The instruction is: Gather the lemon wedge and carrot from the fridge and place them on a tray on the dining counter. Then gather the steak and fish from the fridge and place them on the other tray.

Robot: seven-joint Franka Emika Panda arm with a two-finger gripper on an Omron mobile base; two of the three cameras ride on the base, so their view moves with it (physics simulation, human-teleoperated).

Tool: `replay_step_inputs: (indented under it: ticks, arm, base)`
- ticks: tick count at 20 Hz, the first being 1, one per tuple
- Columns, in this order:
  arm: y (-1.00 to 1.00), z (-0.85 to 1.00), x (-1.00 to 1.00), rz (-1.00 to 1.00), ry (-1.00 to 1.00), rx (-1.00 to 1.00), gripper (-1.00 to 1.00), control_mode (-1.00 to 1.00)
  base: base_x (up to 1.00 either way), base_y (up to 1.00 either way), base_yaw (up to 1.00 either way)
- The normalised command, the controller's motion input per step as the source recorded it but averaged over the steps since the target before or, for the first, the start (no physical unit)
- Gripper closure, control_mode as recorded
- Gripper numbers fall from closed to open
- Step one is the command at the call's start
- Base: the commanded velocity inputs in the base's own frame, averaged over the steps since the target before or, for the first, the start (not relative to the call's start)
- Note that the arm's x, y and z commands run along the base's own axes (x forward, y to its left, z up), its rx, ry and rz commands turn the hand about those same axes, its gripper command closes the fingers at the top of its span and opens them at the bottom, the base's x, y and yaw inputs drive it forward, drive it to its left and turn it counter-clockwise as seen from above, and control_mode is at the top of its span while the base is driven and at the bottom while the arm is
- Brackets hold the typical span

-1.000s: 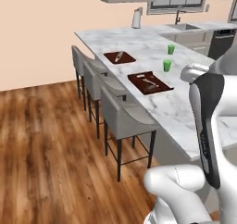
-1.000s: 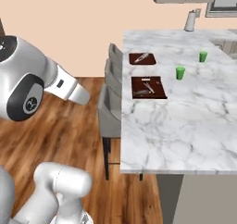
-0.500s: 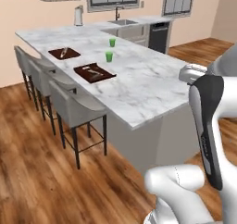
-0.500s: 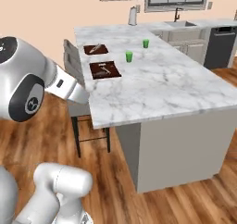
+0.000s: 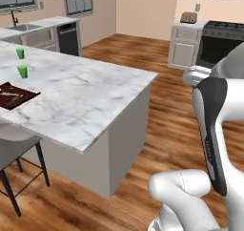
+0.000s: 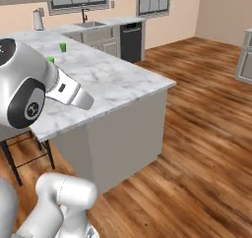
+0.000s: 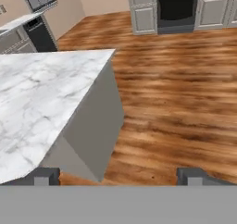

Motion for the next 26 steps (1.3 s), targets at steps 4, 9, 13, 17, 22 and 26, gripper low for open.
replay_step_inputs:
  ticks: [4, 9, 13, 17, 22, 26]
  arm:
    - [0.0, 0.0, 0.0, 0.0, 0.0, 0.0, -1.0, 1.0]
    - [0.0, 0.0, 0.0, 0.0, 0.0, 0.0, -1.0, 1.0]
    - [0.0, 0.0, 0.0, 0.0, 0.0, 0.0, -1.0, 1.0]
    - [0.0, 0.0, 0.0, 0.0, 0.0, 0.0, -1.0, 1.0]
    - [0.0, 0.0, 0.0, 0.0, 0.0, 0.0, -1.0, 1.0]
    - [0.0, 0.0, 0.0, 0.0, 0.0, 0.0, -1.0, 1.0]
  base:
    - [0.75, -0.36, -0.56]
    - [0.8, -0.4, -0.54]
    - [0.97, -0.34, -0.49]
    - [1.0, 0.0, -0.42]
    - [1.0, 0.0, -0.28]
    - [1.0, 0.0, -0.27]
